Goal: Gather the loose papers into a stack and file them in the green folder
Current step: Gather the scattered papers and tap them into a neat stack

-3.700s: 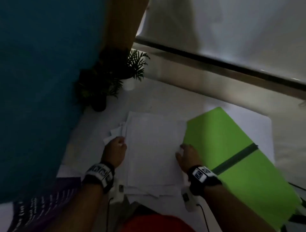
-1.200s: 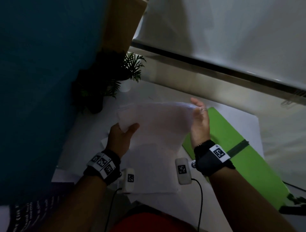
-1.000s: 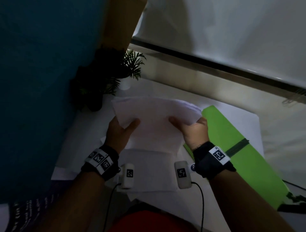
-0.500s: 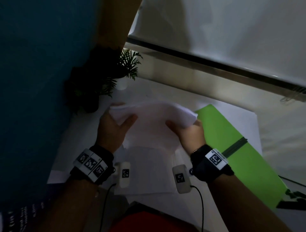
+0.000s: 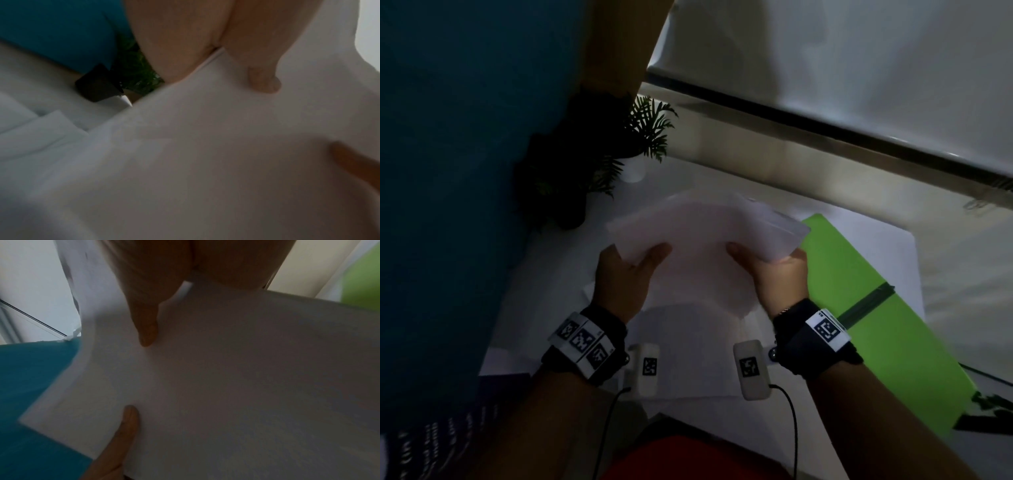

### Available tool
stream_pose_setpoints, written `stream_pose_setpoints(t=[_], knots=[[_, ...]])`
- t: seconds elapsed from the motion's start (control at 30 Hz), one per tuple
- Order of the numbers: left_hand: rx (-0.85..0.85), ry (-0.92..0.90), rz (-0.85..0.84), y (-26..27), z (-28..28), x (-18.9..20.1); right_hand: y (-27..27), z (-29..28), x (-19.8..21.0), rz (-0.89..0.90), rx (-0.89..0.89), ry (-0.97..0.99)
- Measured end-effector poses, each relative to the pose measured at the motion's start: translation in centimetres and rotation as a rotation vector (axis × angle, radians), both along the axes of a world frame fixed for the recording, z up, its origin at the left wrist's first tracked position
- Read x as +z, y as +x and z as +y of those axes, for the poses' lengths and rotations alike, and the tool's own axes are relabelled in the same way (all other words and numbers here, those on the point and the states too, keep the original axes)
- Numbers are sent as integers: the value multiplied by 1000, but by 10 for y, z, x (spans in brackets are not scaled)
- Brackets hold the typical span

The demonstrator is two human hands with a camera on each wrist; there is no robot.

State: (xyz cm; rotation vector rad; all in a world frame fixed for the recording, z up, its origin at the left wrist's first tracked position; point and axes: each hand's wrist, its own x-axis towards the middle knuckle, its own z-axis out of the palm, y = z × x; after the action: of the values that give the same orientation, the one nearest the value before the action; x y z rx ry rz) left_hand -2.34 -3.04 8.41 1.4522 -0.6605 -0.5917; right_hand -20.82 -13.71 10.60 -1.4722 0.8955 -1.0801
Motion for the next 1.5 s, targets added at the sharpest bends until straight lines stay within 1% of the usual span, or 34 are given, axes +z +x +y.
stream_pose_setpoints(t=[0.03, 0.07, 0.1, 0.13, 0.17, 0.27, 0.4, 0.5, 0.57, 0.6, 0.63, 0.73, 0.83, 0.93, 1.07, 1.13, 1.27, 1.33, 1.4, 1.5], knots=[[15, -6, -8, -1, 1, -1, 2, 1, -2, 17, 7, 6], [20, 2, -11, 0, 2, -2, 3, 2, -6, 75, 6, 21], [10, 19, -2, 0, 3, -4, 4, 3, -11, 134, 9, 59], [-1, 49, 16, 1, 4, -7, 4, 3, -18, 157, 16, 126], [-12, 79, 38, 2, 5, -9, 4, 4, -22, 151, 16, 183], [2, 121, 86, 4, 6, -17, 3, 3, -31, 142, -25, 167], [39, 157, 140, 1, 8, -29, 4, 7, -38, 162, 8, 220], [68, 156, 123, 1, 7, -33, 5, 1, -37, 111, -22, 198], [58, 151, 109, -3, 9, -35, 5, 0, -43, 129, -11, 206], [47, 156, 99, -5, 10, -37, 6, 0, -48, 171, 0, 213], [38, 159, 96, -8, 11, -40, 5, 1, -56, 252, 11, 216], [48, 180, 118, -7, 13, -41, 2, -1, -75, 560, 54, 147], [144, 182, 103, 7, 16, -31, -9, -8, -80, 723, 41, 177], [242, 192, 71, 27, 34, -20, -20, -6, -92, 953, 1, 199], [276, 232, 47, 48, 66, -24, 0, 19, -117, 1223, 95, 257], [269, 248, 49, 55, 79, -30, 16, 31, -125, 1324, 68, 258], [257, 287, 51, 69, 98, -45, 32, 39, -128, 1405, 9, 312], [265, 275, 61, 74, 103, -50, 35, 37, -128, 1430, -6, 343], [278, 264, 72, 75, 104, -48, 39, 30, -127, 1406, 2, 413], [306, 281, 51, 72, 103, -41, 47, 23, -130, 1284, 0, 516]])
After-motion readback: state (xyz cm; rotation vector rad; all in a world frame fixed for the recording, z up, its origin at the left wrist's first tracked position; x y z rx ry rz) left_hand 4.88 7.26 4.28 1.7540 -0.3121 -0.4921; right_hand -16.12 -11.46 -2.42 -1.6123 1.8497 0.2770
